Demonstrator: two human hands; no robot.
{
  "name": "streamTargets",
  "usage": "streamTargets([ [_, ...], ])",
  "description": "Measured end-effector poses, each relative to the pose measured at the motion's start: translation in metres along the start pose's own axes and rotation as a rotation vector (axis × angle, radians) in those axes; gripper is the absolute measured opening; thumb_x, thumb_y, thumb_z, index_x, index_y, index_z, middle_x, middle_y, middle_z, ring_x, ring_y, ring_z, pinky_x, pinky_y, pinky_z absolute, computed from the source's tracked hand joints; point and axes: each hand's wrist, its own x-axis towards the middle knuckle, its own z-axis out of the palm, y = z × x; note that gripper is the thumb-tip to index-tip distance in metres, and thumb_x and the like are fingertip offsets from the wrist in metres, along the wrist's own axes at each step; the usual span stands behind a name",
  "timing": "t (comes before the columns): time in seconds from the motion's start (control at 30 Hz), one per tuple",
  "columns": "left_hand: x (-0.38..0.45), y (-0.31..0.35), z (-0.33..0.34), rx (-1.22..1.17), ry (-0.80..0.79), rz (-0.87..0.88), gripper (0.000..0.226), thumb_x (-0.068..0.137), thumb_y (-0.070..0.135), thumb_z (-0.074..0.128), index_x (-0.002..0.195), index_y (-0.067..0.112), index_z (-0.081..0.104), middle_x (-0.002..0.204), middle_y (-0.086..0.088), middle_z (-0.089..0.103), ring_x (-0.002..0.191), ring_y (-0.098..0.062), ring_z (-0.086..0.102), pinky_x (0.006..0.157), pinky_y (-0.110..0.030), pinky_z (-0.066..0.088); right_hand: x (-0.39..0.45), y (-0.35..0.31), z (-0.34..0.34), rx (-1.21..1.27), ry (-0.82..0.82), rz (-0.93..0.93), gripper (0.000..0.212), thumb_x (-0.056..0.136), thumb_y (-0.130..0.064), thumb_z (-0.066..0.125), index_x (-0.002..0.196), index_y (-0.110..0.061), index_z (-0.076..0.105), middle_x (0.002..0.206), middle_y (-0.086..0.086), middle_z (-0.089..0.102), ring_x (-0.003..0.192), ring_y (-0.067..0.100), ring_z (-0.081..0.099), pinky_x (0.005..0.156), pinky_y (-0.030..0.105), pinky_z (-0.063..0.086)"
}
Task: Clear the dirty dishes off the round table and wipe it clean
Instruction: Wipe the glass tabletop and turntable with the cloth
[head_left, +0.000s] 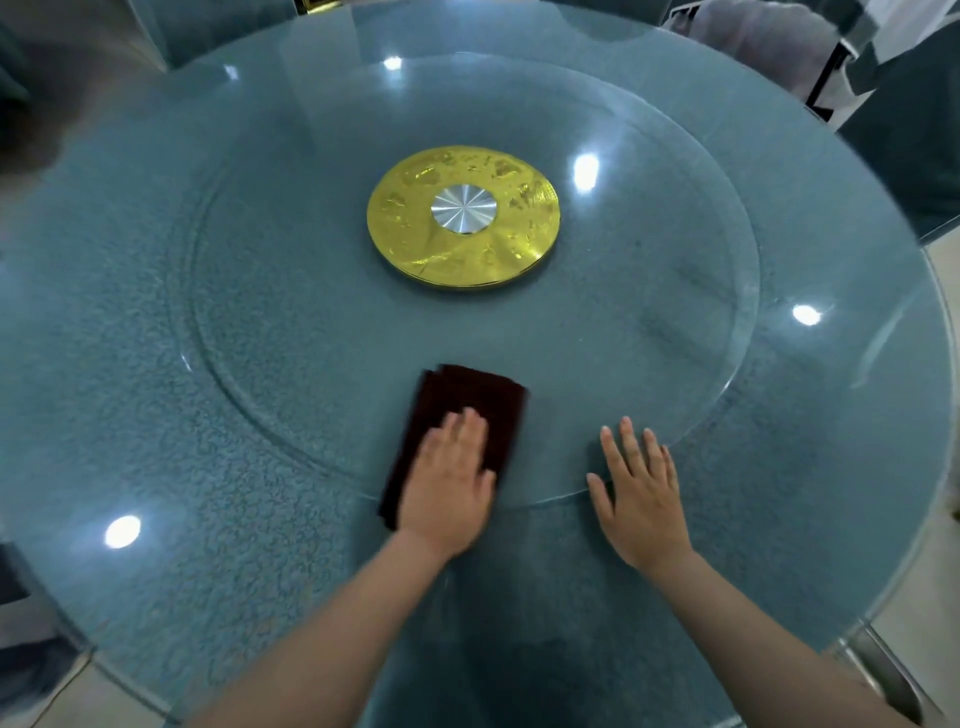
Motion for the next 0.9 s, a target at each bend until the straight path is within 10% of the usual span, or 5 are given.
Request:
streamTargets([
  [0.2,0.004,0.035,0.003,0.063,-0.089,0.394,0.062,0.098,0.041,0.035,0.152,0.013,0.026,0.159,-0.005,0.025,0.147,-0.022,0.023,0.117,-0.039,0.016,0.003,0.017,-0.009,-0.117,0.013,-0.218,0.06,0.097,-0.049,0.031,0.14,-0.013,0.052,0.151,0.01,0.042,0.131,0.037,0.045,0.113,0.05,0.029],
  [0.4,-0.024,-0.147,-0.017,0.08,0.011,-0.264,0.062,0.1,0.039,0.025,0.147,0.0,0.035,0.154,-0.016,0.033,0.139,-0.036,0.037,0.113,-0.046,0.027,0.006,0.035,-0.009,-0.047,0.007,-0.307,0.053,0.102,-0.05,0.023,0.148,-0.03,0.04,0.157,0.004,0.033,0.145,0.032,0.028,0.119,0.048,0.02],
  [0.53,-0.039,-0.188,-0.042,0.067,-0.061,-0.391,0.07,0.094,0.044,0.022,0.148,0.001,0.031,0.156,-0.013,0.028,0.144,-0.03,0.028,0.117,-0.023,-0.004,-0.001,0.023,0.005,-0.037,0.033,-0.29,0.058,0.097,-0.049,0.037,0.151,-0.027,0.035,0.16,0.007,0.024,0.147,0.034,0.021,0.118,0.054,0.019],
  [0.7,-0.016,-0.096,-0.017,0.125,0.013,-0.103,0.065,0.095,0.037,0.031,0.148,0.0,0.032,0.155,-0.016,0.031,0.142,-0.033,0.032,0.115,-0.044,0.024,-0.005,0.013,0.018,-0.074,0.089,-0.301,0.063,0.093,-0.051,0.044,0.15,-0.025,0.037,0.159,0.01,0.026,0.145,0.037,0.025,0.116,0.057,0.021],
  [0.9,0.001,0.067,0.007,0.052,-0.113,0.358,0.064,0.099,0.041,0.03,0.154,0.01,0.02,0.161,-0.007,0.015,0.149,-0.023,0.014,0.118,-0.041,0.013,0.002,0.02,0.004,-0.104,0.096,-0.381,0.052,0.096,-0.05,0.037,0.134,-0.018,0.053,0.147,0.012,0.047,0.135,0.036,0.041,0.111,0.048,0.03],
])
